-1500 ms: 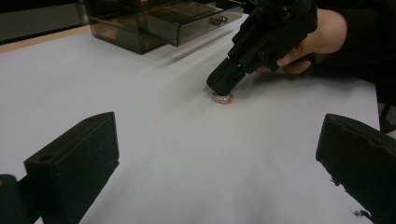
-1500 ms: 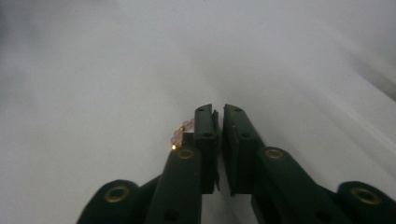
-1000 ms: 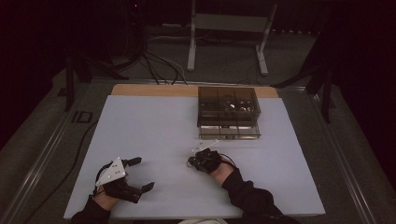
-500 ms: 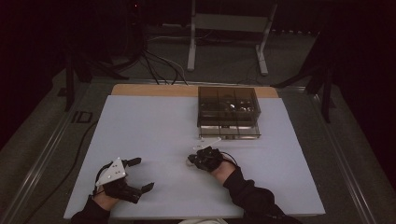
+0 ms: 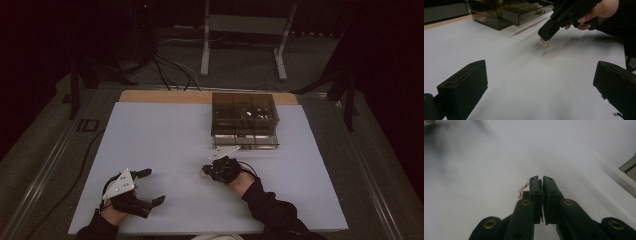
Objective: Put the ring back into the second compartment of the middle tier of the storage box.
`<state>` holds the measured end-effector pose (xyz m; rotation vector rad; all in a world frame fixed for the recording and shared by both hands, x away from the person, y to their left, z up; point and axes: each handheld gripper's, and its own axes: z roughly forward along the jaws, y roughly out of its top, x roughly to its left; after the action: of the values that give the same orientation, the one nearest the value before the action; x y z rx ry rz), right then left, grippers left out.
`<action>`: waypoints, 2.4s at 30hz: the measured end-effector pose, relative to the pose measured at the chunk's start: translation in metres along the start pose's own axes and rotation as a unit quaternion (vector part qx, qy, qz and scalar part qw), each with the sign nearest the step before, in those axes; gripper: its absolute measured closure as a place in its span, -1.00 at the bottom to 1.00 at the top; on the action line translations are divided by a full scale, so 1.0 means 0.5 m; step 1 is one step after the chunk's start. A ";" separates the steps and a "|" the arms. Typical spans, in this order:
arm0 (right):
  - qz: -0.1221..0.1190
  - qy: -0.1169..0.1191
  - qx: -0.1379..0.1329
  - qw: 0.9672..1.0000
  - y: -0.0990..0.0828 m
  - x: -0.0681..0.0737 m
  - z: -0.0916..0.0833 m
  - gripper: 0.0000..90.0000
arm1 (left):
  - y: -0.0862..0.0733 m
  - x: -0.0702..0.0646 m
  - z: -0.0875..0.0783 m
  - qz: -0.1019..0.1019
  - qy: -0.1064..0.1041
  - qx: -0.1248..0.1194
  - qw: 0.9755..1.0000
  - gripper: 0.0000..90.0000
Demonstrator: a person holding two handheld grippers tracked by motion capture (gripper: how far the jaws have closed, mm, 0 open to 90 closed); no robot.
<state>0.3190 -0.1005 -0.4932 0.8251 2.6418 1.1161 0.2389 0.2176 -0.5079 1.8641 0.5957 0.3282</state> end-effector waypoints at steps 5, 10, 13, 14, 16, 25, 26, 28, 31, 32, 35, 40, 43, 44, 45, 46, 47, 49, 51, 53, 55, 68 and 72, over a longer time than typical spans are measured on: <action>-0.003 0.003 0.000 1.000 0.005 0.003 -0.009 0.92 | 0.000 0.001 -0.001 -0.002 -0.001 0.000 1.000 -0.98; -0.011 0.003 -0.002 1.000 0.011 0.005 -0.019 0.92 | -0.001 0.000 0.001 -0.001 -0.001 0.006 1.000 -0.98; -0.014 0.005 -0.003 1.000 0.013 0.005 -0.023 0.92 | -0.001 -0.001 0.002 0.001 -0.002 0.005 1.000 -0.98; -0.014 0.005 -0.003 1.000 0.013 0.005 -0.023 0.92 | -0.001 -0.001 0.002 0.001 -0.002 0.005 1.000 -0.98; -0.015 0.005 -0.003 1.000 0.013 0.005 -0.025 0.92 | 0.000 0.000 0.001 0.000 -0.002 0.002 1.000 -0.98; -0.020 0.002 -0.004 1.000 0.015 0.001 -0.037 0.92 | 0.000 -0.001 0.002 0.001 -0.003 0.002 1.000 -0.98; -0.019 0.001 -0.004 1.000 0.015 -0.001 -0.042 0.92 | -0.001 -0.001 0.002 0.002 -0.001 0.006 1.000 -0.98; -0.018 0.002 -0.004 1.000 0.015 -0.002 -0.043 0.92 | 0.000 0.000 0.001 -0.001 -0.002 0.002 1.000 -0.98; -0.015 0.004 -0.006 1.000 0.014 -0.004 -0.048 0.92 | 0.000 0.000 0.001 0.001 -0.001 -0.002 1.000 -0.98; -0.013 0.005 -0.007 1.000 0.014 -0.005 -0.049 0.92 | 0.000 0.000 0.001 0.001 -0.001 -0.002 1.000 -0.98; -0.012 0.003 -0.009 1.000 0.014 -0.009 -0.055 0.92 | 0.000 0.000 0.001 0.000 -0.002 -0.002 1.000 -0.98; -0.006 -0.004 -0.016 1.000 0.018 -0.021 -0.067 0.92 | 0.000 0.001 0.001 -0.002 -0.003 -0.001 1.000 -0.98; -0.006 -0.007 -0.017 1.000 0.019 -0.024 -0.071 0.92 | -0.001 0.000 0.002 -0.001 -0.004 0.000 1.000 -0.98; -0.005 -0.011 -0.018 1.000 0.021 -0.028 -0.075 0.92 | -0.001 0.000 0.003 0.000 -0.004 0.004 1.000 -0.98; -0.004 -0.012 -0.018 1.000 0.022 -0.031 -0.077 0.92 | -0.002 0.001 0.003 0.000 -0.005 0.005 1.000 -0.98; -0.004 -0.015 -0.019 1.000 0.023 -0.032 -0.080 0.92 | 0.000 0.000 0.002 0.000 -0.004 0.000 1.000 -0.98; -0.004 -0.015 -0.019 1.000 0.023 -0.032 -0.080 0.92 | 0.000 0.000 0.002 0.000 -0.004 0.000 1.000 -0.98; -0.006 -0.019 -0.022 1.000 0.026 -0.038 -0.089 0.92 | -0.001 0.000 0.002 0.000 -0.004 -0.001 1.000 -0.98; -0.002 -0.022 -0.027 0.999 0.027 -0.043 -0.096 0.92 | -0.002 0.001 0.002 0.000 -0.004 0.003 1.000 -0.98; 0.000 -0.028 -0.030 0.999 0.028 -0.048 -0.102 0.92 | 0.000 0.001 0.002 -0.001 -0.003 -0.001 1.000 -0.98; 0.001 -0.029 -0.032 0.999 0.028 -0.051 -0.106 0.92 | -0.001 0.000 0.002 0.000 -0.003 -0.001 1.000 -0.98; 0.009 -0.052 -0.041 0.998 0.033 -0.079 -0.139 0.92 | -0.002 0.001 0.002 0.000 -0.003 0.003 1.000 -0.98; 0.012 -0.056 -0.043 0.997 0.033 -0.085 -0.144 0.92 | 0.000 0.000 0.002 0.000 -0.002 -0.001 1.000 -0.98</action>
<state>0.3369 -0.1582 -0.4334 0.8773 2.4822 1.1448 0.2393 0.2170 -0.5082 1.8622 0.5920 0.3247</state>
